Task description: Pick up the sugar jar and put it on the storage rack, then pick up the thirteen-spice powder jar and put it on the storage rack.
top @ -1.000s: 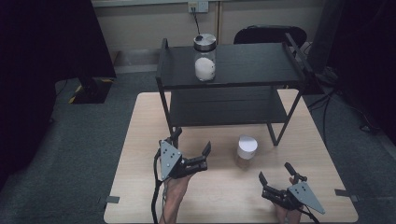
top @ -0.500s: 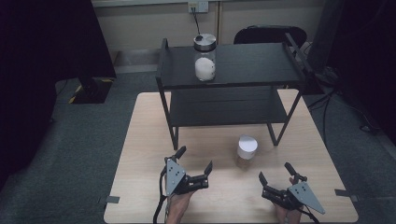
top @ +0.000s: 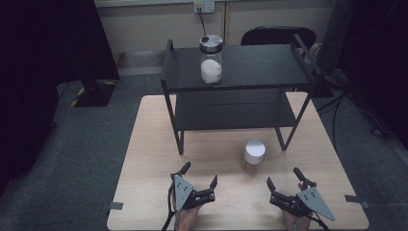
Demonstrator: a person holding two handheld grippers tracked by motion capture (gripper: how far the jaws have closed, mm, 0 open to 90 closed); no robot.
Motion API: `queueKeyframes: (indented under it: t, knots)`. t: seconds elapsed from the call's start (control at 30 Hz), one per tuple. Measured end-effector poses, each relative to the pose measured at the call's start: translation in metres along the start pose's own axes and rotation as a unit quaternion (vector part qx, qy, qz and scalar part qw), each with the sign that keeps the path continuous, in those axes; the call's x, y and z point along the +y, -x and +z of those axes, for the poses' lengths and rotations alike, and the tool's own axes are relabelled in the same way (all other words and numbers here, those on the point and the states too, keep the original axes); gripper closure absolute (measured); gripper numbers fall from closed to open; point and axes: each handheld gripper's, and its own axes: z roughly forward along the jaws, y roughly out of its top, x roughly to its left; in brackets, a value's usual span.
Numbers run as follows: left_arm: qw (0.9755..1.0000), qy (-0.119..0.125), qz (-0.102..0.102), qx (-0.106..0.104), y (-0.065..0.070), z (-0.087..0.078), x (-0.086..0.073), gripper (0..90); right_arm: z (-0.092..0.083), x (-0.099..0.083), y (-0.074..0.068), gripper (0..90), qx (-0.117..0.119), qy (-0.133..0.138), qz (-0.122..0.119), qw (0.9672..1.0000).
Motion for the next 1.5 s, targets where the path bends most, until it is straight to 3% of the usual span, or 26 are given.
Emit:
queueKeyframes:
  t: [0.13,0.3,0.5,0.6,1.43,1.5]
  knots:
    - [0.9999,-0.001,0.008,0.006,0.004,0.000,-0.005,0.0,0.000,0.000,0.000,1.1,-0.001,-0.001,0.000,1.0000]
    - [1.0000,0.000,-0.001,0.010,0.003,0.000,-0.010,0.0,0.000,0.000,0.000,1.1,-0.001,-0.001,0.000,1.0000]
    - [0.9999,0.004,0.008,0.009,0.004,0.000,-0.012,0.2,0.000,0.000,0.000,1.1,-0.001,0.000,0.000,1.0000]
    - [0.9996,0.011,0.017,0.020,0.009,-0.001,-0.014,0.3,0.000,0.000,0.000,1.1,-0.001,-0.001,0.000,1.0000]
    - [0.9996,0.016,0.012,0.021,0.008,-0.001,-0.016,0.0,0.000,0.000,0.000,1.1,0.000,0.001,0.001,1.0000]
    - [0.9996,0.016,0.012,0.020,0.008,-0.001,-0.016,0.0,-0.001,-0.003,-0.003,1.1,-0.010,0.009,0.001,0.9999]
